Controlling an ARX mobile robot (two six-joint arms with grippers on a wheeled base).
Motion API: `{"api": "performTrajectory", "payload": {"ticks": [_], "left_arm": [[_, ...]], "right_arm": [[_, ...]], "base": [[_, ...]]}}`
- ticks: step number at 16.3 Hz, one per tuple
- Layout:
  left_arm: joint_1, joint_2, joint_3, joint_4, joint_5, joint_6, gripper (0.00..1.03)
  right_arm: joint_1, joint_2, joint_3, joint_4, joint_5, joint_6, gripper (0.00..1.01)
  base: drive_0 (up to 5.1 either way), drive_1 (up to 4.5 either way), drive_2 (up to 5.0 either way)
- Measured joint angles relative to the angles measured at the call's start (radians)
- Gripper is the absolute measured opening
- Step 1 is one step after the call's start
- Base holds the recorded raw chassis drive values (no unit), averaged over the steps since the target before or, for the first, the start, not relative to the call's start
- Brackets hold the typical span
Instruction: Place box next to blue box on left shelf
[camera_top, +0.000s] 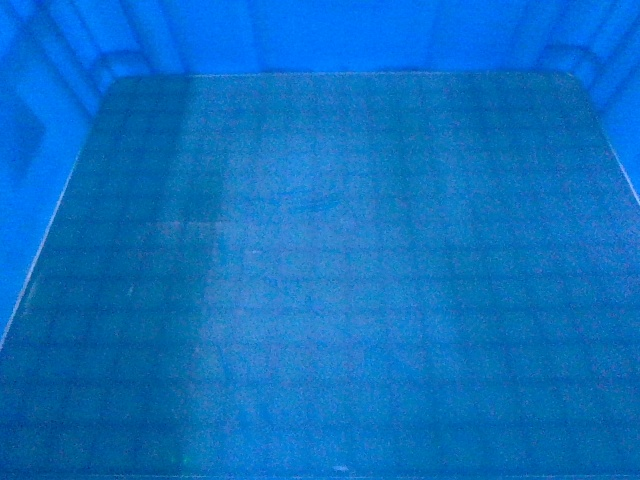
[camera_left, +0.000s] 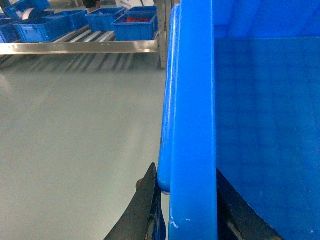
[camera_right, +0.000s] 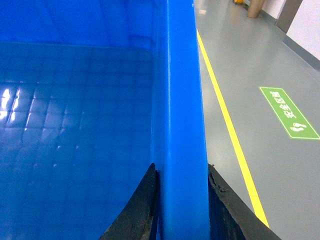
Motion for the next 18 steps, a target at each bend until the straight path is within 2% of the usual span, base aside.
{"api": "performTrajectory", "payload": {"ticks": [18], "left_arm": [[0.0, 0.001, 0.0, -0.001, 0.001, -0.001, 0.17]], "right_arm": [[0.0, 0.0, 0.0, 0.002, 0.0, -0.003, 0.2]], "base": [[0.0, 4.31, -4.4]]}}
